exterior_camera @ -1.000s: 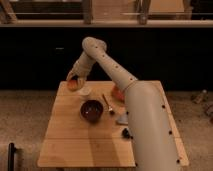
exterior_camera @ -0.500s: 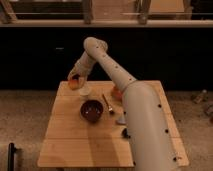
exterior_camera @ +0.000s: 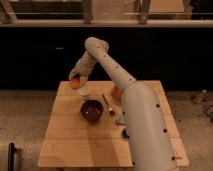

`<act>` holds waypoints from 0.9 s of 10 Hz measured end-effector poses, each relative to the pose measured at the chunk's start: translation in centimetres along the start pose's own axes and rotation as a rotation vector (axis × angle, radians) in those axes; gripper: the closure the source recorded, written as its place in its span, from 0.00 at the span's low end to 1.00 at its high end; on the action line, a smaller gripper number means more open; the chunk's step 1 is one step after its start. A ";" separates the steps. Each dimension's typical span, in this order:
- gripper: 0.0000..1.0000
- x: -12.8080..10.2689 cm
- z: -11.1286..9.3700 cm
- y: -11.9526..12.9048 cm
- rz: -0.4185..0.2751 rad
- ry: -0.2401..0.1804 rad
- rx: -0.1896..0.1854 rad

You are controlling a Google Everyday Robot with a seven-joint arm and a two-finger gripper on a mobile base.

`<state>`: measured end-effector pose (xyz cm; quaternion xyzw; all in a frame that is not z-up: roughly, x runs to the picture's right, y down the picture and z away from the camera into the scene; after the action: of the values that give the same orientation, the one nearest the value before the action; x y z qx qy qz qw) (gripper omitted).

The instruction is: Place apple in paper cup

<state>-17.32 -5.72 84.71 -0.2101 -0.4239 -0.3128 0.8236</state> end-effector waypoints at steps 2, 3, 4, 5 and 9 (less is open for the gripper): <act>1.00 -0.3 -0.1 0.2 -0.006 0.000 -0.019; 1.00 -0.4 -0.2 0.3 -0.009 0.000 -0.028; 1.00 -0.5 -0.2 0.4 -0.011 0.001 -0.036; 1.00 -0.6 -0.3 0.5 -0.014 0.000 -0.043; 1.00 -0.4 -0.6 1.2 -0.008 -0.002 -0.056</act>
<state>-16.32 -5.06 83.90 -0.2320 -0.4166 -0.3275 0.8157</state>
